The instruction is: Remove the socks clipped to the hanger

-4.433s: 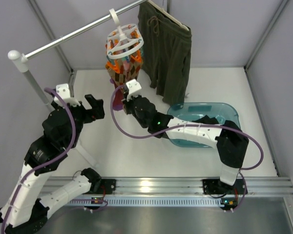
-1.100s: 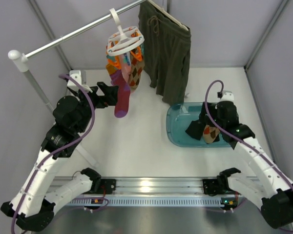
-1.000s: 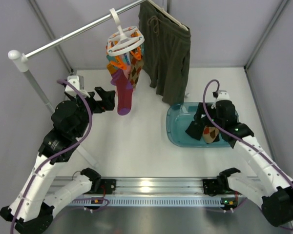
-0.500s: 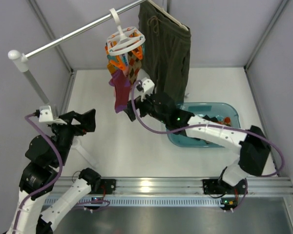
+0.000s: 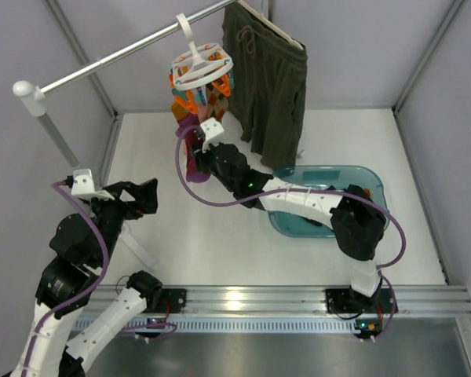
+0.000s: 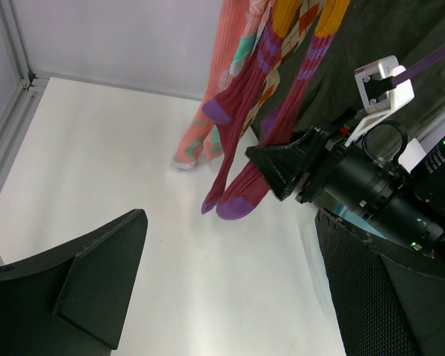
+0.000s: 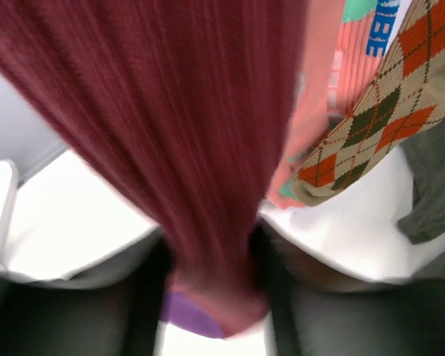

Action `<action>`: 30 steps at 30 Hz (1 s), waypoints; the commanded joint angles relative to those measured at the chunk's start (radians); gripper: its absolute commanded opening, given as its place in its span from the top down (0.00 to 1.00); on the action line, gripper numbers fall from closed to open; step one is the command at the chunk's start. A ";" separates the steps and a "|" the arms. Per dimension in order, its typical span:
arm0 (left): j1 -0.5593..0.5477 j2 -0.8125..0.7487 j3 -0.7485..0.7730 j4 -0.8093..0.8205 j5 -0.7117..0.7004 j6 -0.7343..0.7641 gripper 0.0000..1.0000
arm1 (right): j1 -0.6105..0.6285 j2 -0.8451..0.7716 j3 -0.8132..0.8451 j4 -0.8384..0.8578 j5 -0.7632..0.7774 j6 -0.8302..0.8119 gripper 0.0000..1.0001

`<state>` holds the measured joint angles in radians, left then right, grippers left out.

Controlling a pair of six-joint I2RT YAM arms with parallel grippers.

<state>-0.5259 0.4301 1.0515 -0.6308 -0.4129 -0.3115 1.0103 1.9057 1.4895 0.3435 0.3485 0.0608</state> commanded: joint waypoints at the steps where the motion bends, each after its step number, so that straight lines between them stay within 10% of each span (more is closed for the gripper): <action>1: 0.003 0.039 0.022 0.013 0.000 0.011 0.02 | 0.005 -0.007 0.045 0.114 0.018 -0.022 0.63; 4: 0.001 0.068 0.060 0.014 0.014 0.005 0.02 | 0.002 -0.042 0.003 0.143 0.037 -0.030 1.00; 17: 0.004 0.530 0.421 0.172 0.115 -0.017 0.02 | -0.018 -0.364 -0.346 0.149 -0.246 -0.012 1.00; 30: 0.004 0.759 0.558 0.241 0.106 0.018 0.28 | -0.050 -0.546 -0.429 0.086 -0.448 0.008 1.00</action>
<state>-0.5259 1.1809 1.5692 -0.4679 -0.3107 -0.3126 0.9661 1.4071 1.0706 0.4191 -0.0174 0.0536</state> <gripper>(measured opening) 0.730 0.025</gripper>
